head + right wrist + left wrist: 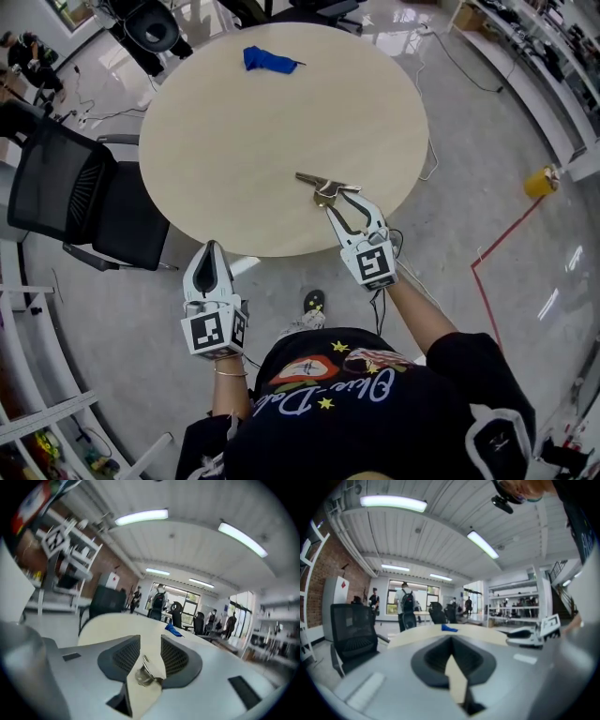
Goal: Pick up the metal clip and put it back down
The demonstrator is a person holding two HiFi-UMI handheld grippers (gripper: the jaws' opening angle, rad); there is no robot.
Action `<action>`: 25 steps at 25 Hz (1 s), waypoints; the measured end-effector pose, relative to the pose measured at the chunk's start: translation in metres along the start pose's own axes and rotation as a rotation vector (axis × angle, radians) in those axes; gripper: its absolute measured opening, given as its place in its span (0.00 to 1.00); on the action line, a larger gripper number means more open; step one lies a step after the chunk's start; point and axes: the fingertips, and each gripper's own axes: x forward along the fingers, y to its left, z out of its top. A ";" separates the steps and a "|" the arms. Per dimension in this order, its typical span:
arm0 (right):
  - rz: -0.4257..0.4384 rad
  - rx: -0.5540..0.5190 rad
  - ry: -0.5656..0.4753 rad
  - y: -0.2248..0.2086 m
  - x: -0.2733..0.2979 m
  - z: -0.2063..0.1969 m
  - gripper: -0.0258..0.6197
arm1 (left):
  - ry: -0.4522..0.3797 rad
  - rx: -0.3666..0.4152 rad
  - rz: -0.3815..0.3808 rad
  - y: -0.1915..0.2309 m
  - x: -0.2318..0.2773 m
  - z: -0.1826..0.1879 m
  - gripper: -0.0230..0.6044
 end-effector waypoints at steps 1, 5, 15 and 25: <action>-0.011 0.136 -0.071 -0.008 -0.014 0.015 0.26 | -0.005 0.004 -0.005 -0.004 -0.001 0.002 0.03; -0.079 0.393 -0.227 -0.035 -0.079 0.057 0.09 | -0.033 0.014 -0.024 -0.029 -0.019 0.012 0.03; -0.089 0.428 -0.223 -0.011 -0.220 0.063 0.06 | -0.054 0.067 -0.028 -0.113 -0.124 0.016 0.03; -0.145 0.450 -0.227 0.008 -0.290 0.064 0.06 | -0.043 0.082 -0.047 -0.140 -0.206 0.004 0.03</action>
